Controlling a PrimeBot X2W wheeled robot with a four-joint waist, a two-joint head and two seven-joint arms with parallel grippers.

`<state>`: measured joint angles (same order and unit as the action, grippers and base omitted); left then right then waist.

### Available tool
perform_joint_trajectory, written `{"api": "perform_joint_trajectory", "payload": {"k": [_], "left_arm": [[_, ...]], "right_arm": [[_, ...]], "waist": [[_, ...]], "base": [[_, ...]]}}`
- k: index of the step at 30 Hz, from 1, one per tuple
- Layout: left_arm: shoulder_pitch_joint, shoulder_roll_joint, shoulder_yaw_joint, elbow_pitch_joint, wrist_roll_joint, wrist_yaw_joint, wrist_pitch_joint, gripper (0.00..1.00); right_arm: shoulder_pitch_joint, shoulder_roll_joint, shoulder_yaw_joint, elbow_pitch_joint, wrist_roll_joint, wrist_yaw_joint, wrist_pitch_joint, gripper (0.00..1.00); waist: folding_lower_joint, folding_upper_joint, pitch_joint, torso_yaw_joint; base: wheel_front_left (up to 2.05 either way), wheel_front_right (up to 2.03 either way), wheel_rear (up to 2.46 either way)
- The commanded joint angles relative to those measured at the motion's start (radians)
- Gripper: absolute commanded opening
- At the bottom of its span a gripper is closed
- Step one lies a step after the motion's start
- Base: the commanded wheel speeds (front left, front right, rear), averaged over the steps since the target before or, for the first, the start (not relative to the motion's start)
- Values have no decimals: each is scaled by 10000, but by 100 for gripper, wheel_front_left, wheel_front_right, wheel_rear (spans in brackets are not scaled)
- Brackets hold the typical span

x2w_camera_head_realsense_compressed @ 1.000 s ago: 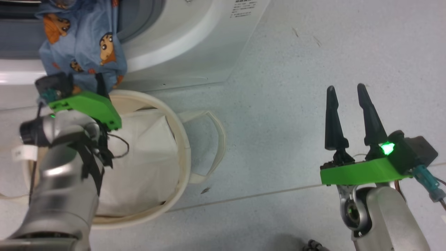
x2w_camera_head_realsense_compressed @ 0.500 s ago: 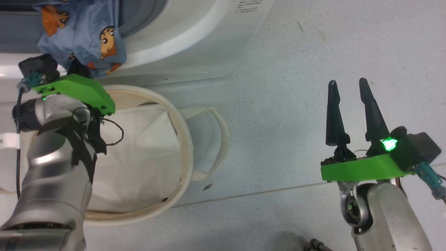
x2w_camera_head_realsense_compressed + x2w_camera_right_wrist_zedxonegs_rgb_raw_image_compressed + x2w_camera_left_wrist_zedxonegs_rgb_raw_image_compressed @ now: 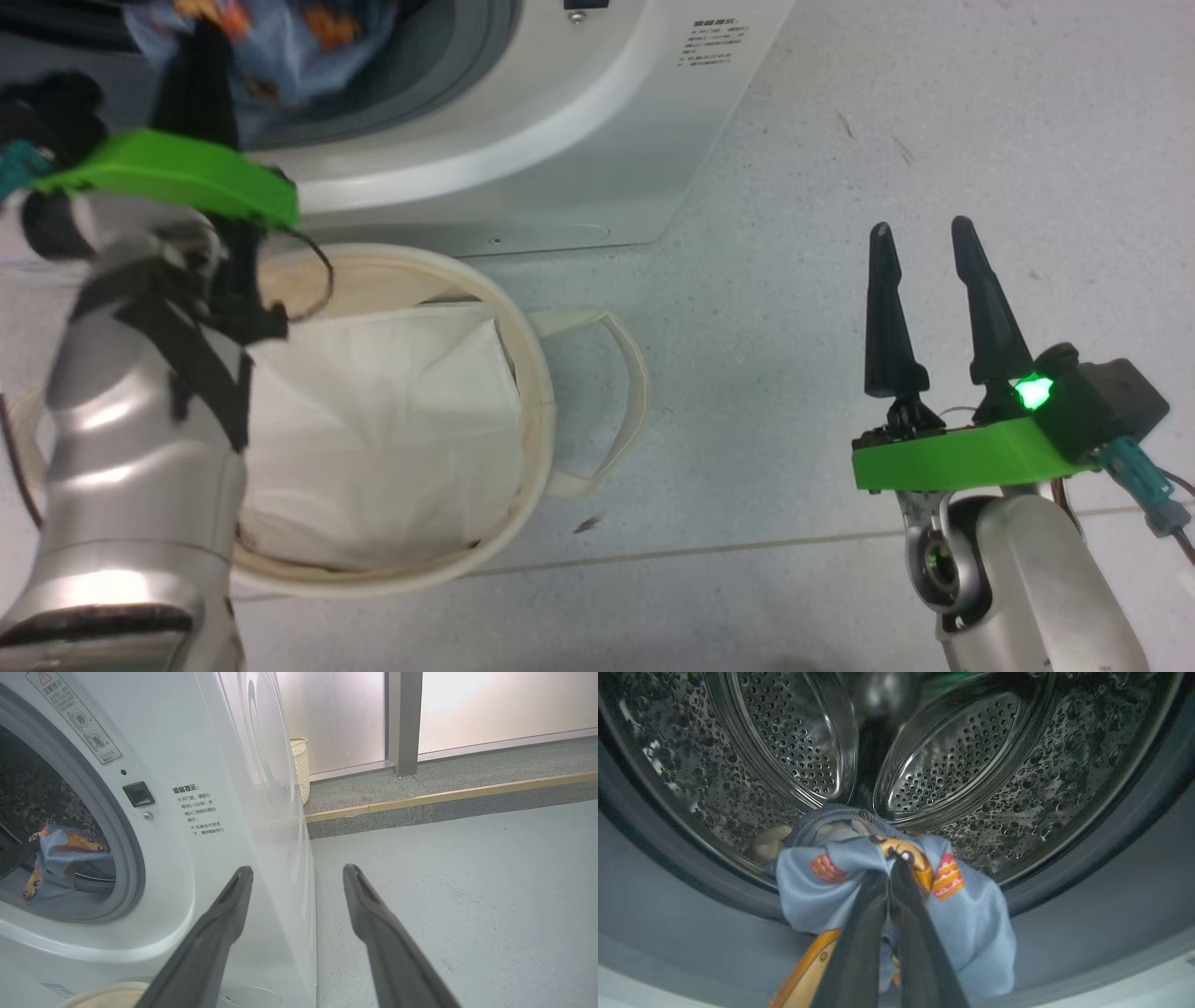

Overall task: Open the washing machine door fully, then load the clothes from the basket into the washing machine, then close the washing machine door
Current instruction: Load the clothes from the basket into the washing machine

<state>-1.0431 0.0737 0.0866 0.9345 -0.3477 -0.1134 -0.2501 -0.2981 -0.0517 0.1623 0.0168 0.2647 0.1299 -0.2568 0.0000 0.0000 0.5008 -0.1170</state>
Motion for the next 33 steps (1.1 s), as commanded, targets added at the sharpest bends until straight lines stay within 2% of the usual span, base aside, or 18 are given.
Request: {"api": "perform_joint_trajectory", "payload": {"k": [1,5,13,21,28,29,33], "left_arm": [[-38,464,265,-524,143,63,-115,0],[-485,644,536,-1266,540,337,-115,0],[-2094,1560,955,-1633,1585,1133,-116,0],[-4050,2151,477,-533,2648,1787,-116,0],[-4746,2496,108,995,3162,2297,-116,0],[-4879,2542,11,1351,3226,2326,-116,100],[-4859,2482,-16,1201,3183,2353,-116,100]], "right_arm": [[183,15,262,-316,45,8,-49,100],[75,15,333,-415,16,8,-49,100],[-232,15,332,-586,154,8,-49,100],[-403,15,418,-743,416,8,-49,100],[-479,15,380,-809,550,8,-49,100],[-472,15,368,-814,576,8,-49,100],[-467,15,378,-825,561,8,-49,100]], "waist": [[0,0,92,-44],[0,0,506,-233],[0,0,1489,-950],[0,0,2403,-1467],[0,0,2591,-1704],[0,0,2577,-1722],[0,0,2529,-1630]], "base": [[0,0,0],[0,0,0],[0,0,0],[0,0,0],[0,0,0],[0,0,0],[0,0,0]]}}
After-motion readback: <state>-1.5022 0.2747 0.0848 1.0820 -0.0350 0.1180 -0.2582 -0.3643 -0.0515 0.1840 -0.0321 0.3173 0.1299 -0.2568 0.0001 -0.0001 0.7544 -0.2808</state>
